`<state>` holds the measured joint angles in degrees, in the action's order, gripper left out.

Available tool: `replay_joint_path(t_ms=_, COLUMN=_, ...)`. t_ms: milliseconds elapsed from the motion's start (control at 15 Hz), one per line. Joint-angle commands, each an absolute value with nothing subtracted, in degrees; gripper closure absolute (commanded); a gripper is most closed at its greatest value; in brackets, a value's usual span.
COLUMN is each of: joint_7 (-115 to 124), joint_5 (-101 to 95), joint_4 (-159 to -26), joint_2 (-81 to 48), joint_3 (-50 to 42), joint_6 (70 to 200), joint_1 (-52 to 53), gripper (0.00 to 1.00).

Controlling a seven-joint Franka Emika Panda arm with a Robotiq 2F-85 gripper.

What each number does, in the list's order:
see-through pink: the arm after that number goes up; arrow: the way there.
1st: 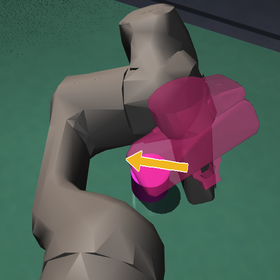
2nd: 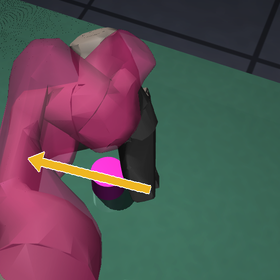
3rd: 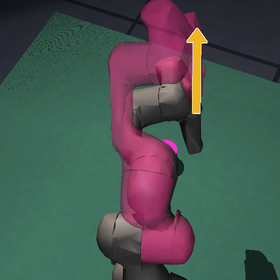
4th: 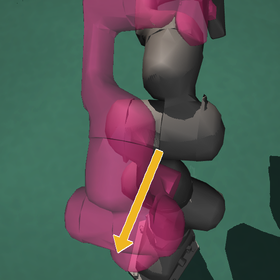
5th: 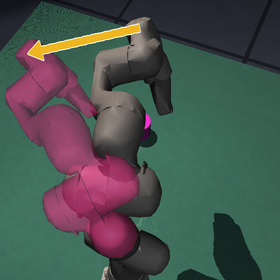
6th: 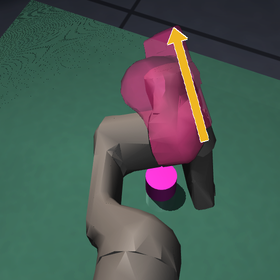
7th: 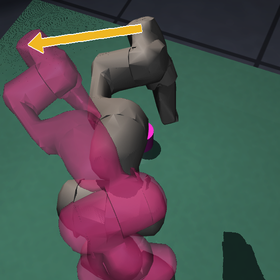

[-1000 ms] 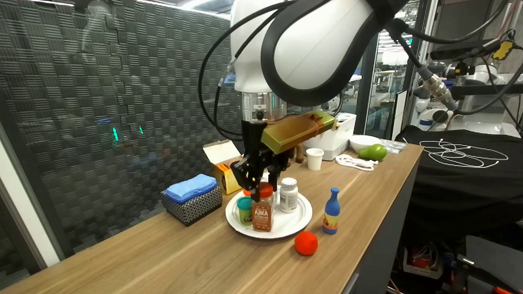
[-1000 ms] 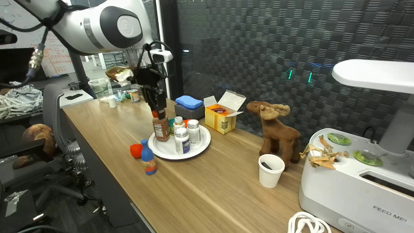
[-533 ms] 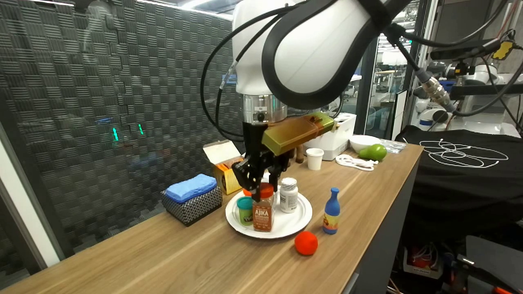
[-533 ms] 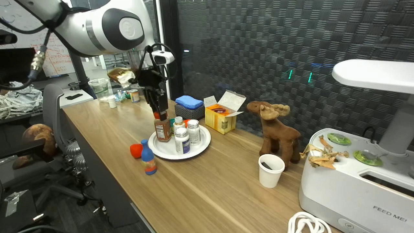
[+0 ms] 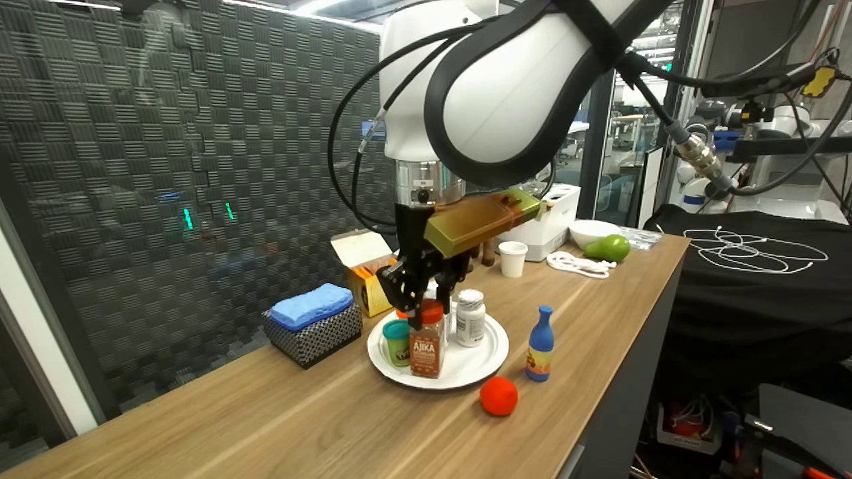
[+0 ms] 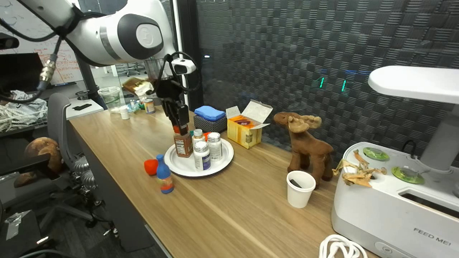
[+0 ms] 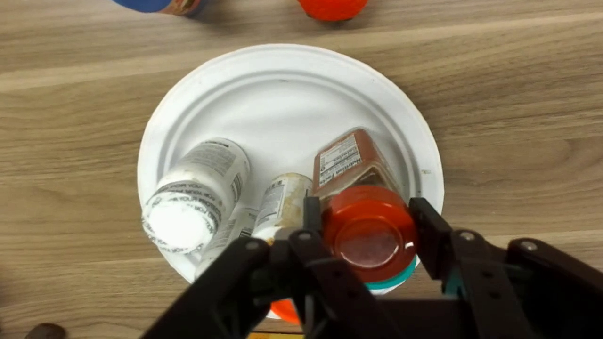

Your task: Put the bottles on the tray

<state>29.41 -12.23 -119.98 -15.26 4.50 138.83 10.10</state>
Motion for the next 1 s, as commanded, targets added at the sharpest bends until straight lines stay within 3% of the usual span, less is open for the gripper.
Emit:
replay_joint_path(t_ms=0, joint_7=28.9, joint_5=-12.0, joint_4=-117.5, joint_2=-16.2, joint_3=3.3, joint_6=139.4, joint_1=10.9, gripper=0.76)
replay_joint_path(t_ms=667, joint_7=28.5, joint_5=-11.1, joint_4=-116.8, joint_2=-17.7, joint_3=3.4, joint_6=139.4, joint_1=11.3, gripper=0.76)
replay_joint_path(t_ms=733, joint_7=28.6, joint_5=-11.4, joint_4=-116.8, joint_2=-17.6, joint_3=3.4, joint_6=139.3, joint_1=11.4, gripper=0.26)
replay_joint_path(t_ms=800, joint_7=28.6, joint_5=-11.5, joint_4=-116.9, joint_2=-17.3, joint_3=3.4, joint_6=139.2, joint_1=11.5, gripper=0.25)
replay_joint_path(t_ms=933, joint_7=28.6, joint_5=-11.3, joint_4=-117.4, joint_2=-16.5, joint_3=3.5, joint_6=139.0, joint_1=11.6, gripper=0.12)
